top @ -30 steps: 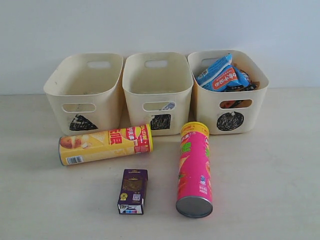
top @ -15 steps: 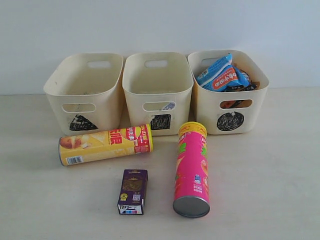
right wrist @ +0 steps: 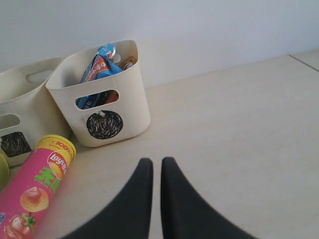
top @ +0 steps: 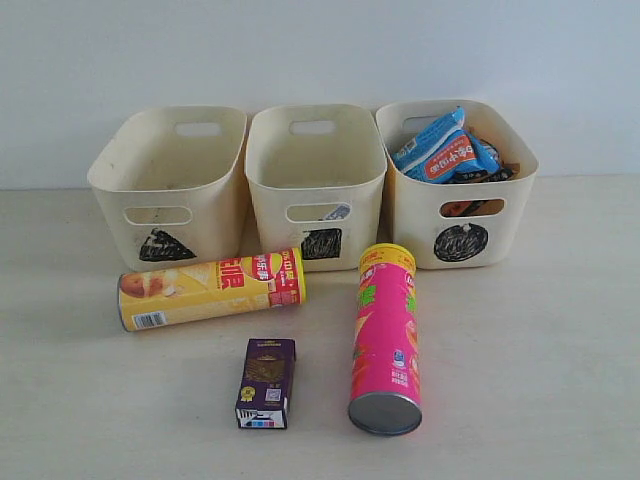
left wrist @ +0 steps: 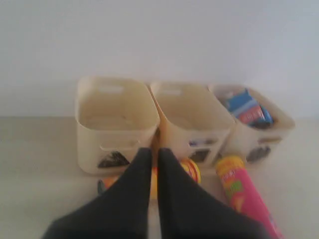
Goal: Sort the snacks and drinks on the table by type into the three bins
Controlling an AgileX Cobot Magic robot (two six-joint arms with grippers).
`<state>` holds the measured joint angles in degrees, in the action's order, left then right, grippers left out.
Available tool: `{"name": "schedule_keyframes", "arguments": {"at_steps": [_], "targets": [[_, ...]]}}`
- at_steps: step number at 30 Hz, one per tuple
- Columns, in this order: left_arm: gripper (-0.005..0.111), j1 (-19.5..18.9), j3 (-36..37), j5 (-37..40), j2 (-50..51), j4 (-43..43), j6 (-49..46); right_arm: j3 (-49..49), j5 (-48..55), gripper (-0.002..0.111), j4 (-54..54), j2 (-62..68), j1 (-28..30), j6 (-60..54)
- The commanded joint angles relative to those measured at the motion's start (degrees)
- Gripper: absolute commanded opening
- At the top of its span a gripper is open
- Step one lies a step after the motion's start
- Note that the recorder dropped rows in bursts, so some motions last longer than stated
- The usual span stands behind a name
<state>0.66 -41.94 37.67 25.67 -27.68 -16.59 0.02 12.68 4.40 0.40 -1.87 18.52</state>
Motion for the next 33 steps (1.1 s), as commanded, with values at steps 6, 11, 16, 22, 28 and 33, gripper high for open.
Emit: {"name": "schedule_keyframes", "arguments": {"at_steps": [6,11,16,22,28,33], "targets": [[0.004,2.46,-13.47,23.83,20.66,-8.61,-10.83,-0.02,-0.03,0.003,0.42,-0.4,0.19,-0.03],[0.004,11.09,-16.17,28.09,29.5,-9.6,-12.24,-0.02,-0.03,0.003,0.42,-0.4,0.19,-0.03],[0.004,17.38,-17.75,30.07,37.95,-7.81,-11.14,-0.02,-0.03,0.003,0.42,-0.4,0.19,-0.03],[0.036,22.6,-17.74,29.56,48.17,-7.84,-10.49,-0.02,-0.03,0.003,0.42,-0.4,0.19,-0.03],[0.089,23.31,-17.88,23.25,58.13,-9.15,-6.85,-0.02,-0.03,0.003,0.42,-0.4,0.19,-0.03],[0.087,24.59,-21.4,21.7,66.15,-4.16,4.35,-0.02,-0.03,0.003,0.42,-0.4,0.19,-0.03]]}}
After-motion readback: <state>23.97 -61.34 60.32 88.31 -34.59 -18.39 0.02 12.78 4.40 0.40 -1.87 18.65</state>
